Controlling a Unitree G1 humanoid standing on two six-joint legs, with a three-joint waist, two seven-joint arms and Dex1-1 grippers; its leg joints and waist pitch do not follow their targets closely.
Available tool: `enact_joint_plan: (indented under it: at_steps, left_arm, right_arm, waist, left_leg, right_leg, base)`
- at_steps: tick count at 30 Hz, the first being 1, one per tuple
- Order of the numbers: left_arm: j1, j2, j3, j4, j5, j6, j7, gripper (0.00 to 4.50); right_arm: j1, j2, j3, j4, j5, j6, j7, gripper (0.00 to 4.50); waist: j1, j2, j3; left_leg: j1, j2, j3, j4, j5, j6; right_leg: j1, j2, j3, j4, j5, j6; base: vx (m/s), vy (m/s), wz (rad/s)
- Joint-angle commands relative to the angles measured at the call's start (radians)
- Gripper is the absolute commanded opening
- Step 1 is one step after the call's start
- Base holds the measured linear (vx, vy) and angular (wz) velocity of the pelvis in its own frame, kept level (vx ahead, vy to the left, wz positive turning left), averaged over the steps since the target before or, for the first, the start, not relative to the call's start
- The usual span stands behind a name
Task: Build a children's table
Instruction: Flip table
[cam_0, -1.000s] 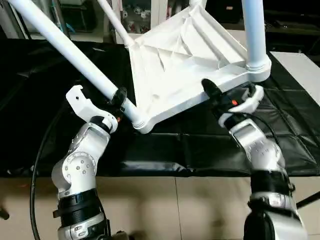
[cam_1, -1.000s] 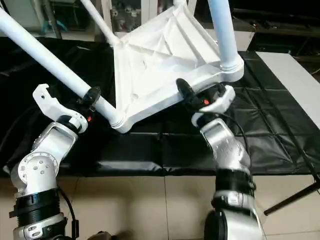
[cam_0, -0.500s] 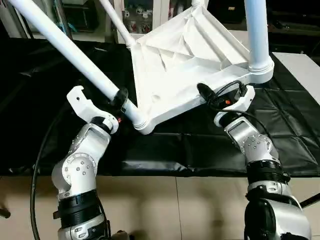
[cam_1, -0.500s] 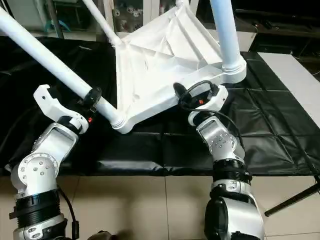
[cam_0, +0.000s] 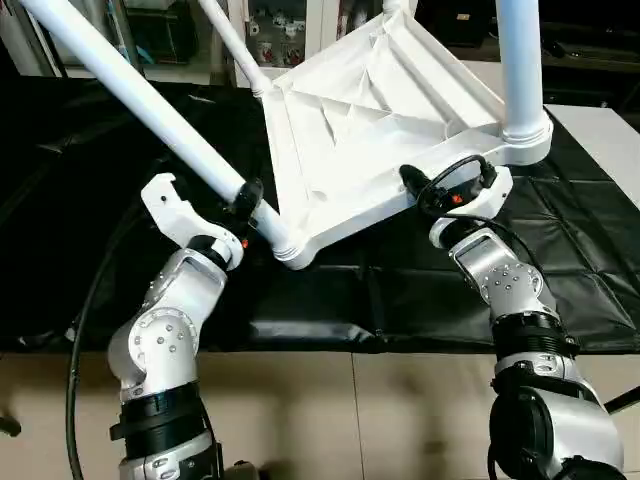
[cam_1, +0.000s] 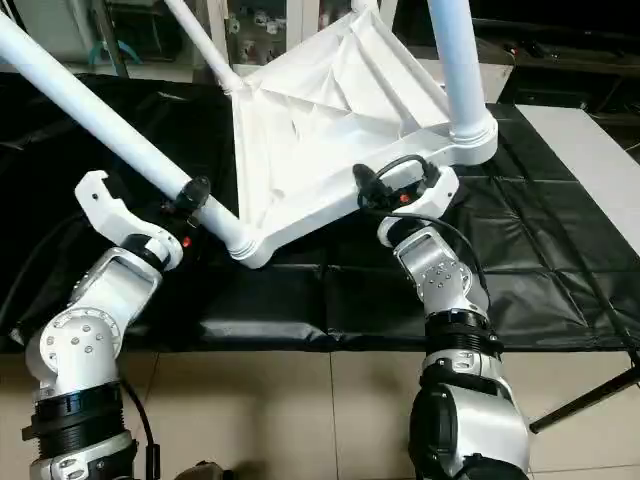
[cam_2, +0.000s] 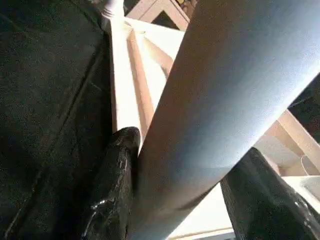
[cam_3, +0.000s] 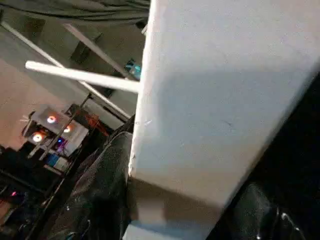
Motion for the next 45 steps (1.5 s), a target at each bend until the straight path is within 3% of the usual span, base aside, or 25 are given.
enact_joint_plan:
  at_steps: [1, 2, 3, 4, 8, 12, 19, 29, 36, 45]
  left_arm:
    - [-0.005, -0.018, 0.007, -0.014, -0.034, -0.021, 0.005, 2.20]
    - [-0.006, -0.016, 0.008, -0.010, -0.024, -0.029, 0.011, 2.20]
    - [-0.007, -0.011, 0.012, -0.003, -0.010, -0.035, 0.023, 2.76]
    - [-0.007, -0.011, 0.013, -0.001, -0.007, -0.037, 0.026, 2.89]
    - [-0.003, -0.002, 0.021, 0.002, 0.004, -0.037, 0.040, 3.07]
    - [-0.004, 0.012, 0.015, 0.019, 0.049, -0.067, 0.065, 3.44]
    - [-0.012, 0.031, 0.040, 0.031, 0.078, -0.126, 0.100, 3.46]
    - [-0.038, 0.089, 0.128, 0.046, 0.077, -0.193, 0.143, 3.46]
    - [-0.036, 0.103, 0.145, 0.057, 0.060, -0.214, 0.157, 3.46]
    - [-0.035, 0.150, 0.182, 0.093, 0.071, -0.243, 0.180, 3.46]
  right_arm:
    - [0.000, -0.017, -0.013, -0.060, -0.030, -0.042, -0.034, 2.12]
    - [0.003, -0.014, -0.020, -0.082, -0.026, -0.041, -0.053, 2.12]
    - [0.012, -0.008, -0.023, -0.128, -0.022, -0.037, -0.075, 2.10]
    - [0.014, -0.007, -0.024, -0.138, -0.020, -0.036, -0.080, 2.10]
    - [0.047, 0.008, -0.022, -0.259, -0.017, -0.020, -0.129, 2.07]
    - [0.065, 0.013, -0.010, -0.306, -0.031, -0.023, -0.155, 2.07]
    - [0.083, 0.004, 0.001, -0.380, -0.050, -0.015, -0.199, 2.07]
    - [0.079, -0.052, 0.024, -0.444, -0.155, -0.070, -0.294, 2.07]
    - [0.069, -0.080, 0.019, -0.474, -0.163, -0.062, -0.316, 2.07]
    - [0.061, -0.143, 0.020, -0.492, -0.217, -0.082, -0.332, 2.01]
  waist:
    - [0.002, -0.012, -0.080]
    - [0.002, -0.014, -0.081]
    - [0.003, -0.015, -0.083]
    - [0.007, -0.014, -0.085]
    - [0.019, -0.013, -0.090]
    - [0.017, -0.013, -0.084]
    - [0.014, -0.017, -0.079]
    - [0.014, -0.020, -0.078]
    - [0.013, -0.018, -0.076]
    - [0.011, -0.020, -0.075]
  left_leg:
    - [0.034, 0.052, -0.010, -0.058, 0.010, 0.050]
    - [0.034, 0.052, -0.010, -0.057, 0.014, 0.052]
    - [0.033, 0.051, -0.010, -0.055, 0.029, 0.058]
    - [0.033, 0.051, -0.010, -0.052, 0.056, 0.067]
    - [0.032, 0.050, -0.009, -0.046, 0.113, 0.088]
    - [0.032, 0.053, -0.010, -0.053, 0.043, 0.064]
    - [0.034, 0.053, -0.008, -0.063, -0.030, 0.004]
    - [0.036, 0.051, -0.002, -0.066, -0.057, -0.028]
    - [0.040, 0.052, 0.003, -0.072, -0.121, -0.062]
    - [0.037, 0.049, 0.001, -0.075, -0.162, -0.093]
  right_leg:
    - [0.036, -0.057, 0.029, -0.049, 0.168, -0.244]
    - [0.035, -0.056, 0.029, -0.049, 0.173, -0.243]
    - [0.036, -0.056, 0.029, -0.046, 0.190, -0.240]
    - [0.034, -0.055, 0.030, -0.042, 0.222, -0.235]
    - [0.028, -0.051, 0.028, -0.035, 0.287, -0.225]
    - [0.026, -0.053, 0.027, -0.044, 0.191, -0.202]
    - [0.021, -0.053, 0.029, -0.055, 0.102, -0.158]
    - [0.014, -0.052, 0.027, -0.057, 0.067, -0.117]
    - [0.005, -0.052, 0.027, -0.066, -0.005, -0.083]
    - [0.003, -0.052, 0.027, -0.073, -0.061, -0.045]
  base:
    - [0.000, 0.000, 0.00]
    - [0.000, 0.000, 0.00]
    - [0.000, 0.000, 0.00]
    - [0.000, 0.000, 0.00]
    - [0.000, 0.000, 0.00]
    - [0.000, 0.000, 0.00]
    - [0.000, 0.000, 0.00]
    - [0.000, 0.000, 0.00]
    - [0.000, 0.000, 0.00]
    - [0.000, 0.000, 0.00]
